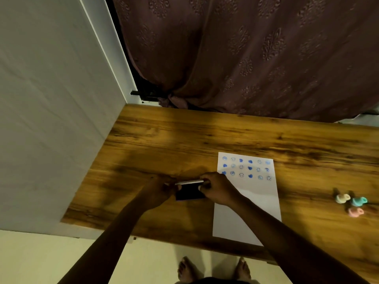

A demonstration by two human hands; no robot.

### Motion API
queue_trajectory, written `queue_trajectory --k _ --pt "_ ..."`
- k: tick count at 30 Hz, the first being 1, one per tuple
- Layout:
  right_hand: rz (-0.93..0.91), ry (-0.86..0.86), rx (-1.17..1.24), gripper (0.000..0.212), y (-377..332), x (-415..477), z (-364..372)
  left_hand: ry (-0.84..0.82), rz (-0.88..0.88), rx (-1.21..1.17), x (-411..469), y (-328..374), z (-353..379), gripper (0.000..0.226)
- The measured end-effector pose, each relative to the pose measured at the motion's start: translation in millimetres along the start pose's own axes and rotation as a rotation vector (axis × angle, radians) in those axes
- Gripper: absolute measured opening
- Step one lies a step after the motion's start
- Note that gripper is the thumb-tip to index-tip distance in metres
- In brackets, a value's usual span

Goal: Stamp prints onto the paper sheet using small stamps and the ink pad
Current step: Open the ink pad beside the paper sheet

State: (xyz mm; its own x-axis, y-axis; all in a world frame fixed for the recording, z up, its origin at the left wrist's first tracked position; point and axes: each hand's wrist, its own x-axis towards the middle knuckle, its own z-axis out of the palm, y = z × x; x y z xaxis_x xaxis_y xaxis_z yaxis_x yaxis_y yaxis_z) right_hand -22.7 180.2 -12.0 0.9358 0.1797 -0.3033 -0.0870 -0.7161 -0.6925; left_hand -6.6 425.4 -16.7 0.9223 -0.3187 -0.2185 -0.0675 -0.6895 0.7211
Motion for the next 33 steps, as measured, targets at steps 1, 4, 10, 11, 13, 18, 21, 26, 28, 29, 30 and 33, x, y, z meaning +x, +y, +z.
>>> queue_trajectory --k 1,4,10,11,13,18,21,26,28,29,30,33 --pt "0.005 0.008 -0.01 0.028 -1 2 -1 0.026 -0.012 -0.02 2 0 1 0.02" --pt "0.01 0.044 -0.065 0.021 -3 11 -4 0.084 -0.065 -0.051 5 3 6 0.013" --pt "0.039 0.101 -0.115 0.02 -1 23 -5 0.168 -0.15 -0.175 11 4 10 0.022" --pt "0.042 0.11 -0.112 0.02 -1 24 -4 0.173 -0.161 -0.181 12 4 11 0.021" --pt "0.051 0.117 -0.101 0.019 0 26 -3 0.174 -0.179 -0.162 14 5 13 0.018" --pt "0.092 0.164 -0.042 0.014 2 28 1 0.217 -0.261 -0.123 18 8 15 0.019" --pt "0.106 0.193 -0.009 0.012 0 28 4 0.231 -0.322 -0.155 21 8 16 0.018" --pt "0.131 0.233 0.032 0.01 -2 29 4 0.231 -0.374 -0.154 24 7 18 0.019" --pt "0.137 0.24 0.025 0.009 -2 29 5 0.246 -0.391 -0.141 25 7 19 0.03" --pt "0.143 0.241 0.027 0.009 -3 29 5 0.256 -0.396 -0.134 25 8 19 0.035" --pt "0.15 0.242 0.03 0.009 -3 29 5 0.266 -0.399 -0.126 25 9 19 0.038" --pt "0.187 0.249 0.05 0.014 -4 30 5 0.277 -0.389 -0.074 26 11 21 0.038"
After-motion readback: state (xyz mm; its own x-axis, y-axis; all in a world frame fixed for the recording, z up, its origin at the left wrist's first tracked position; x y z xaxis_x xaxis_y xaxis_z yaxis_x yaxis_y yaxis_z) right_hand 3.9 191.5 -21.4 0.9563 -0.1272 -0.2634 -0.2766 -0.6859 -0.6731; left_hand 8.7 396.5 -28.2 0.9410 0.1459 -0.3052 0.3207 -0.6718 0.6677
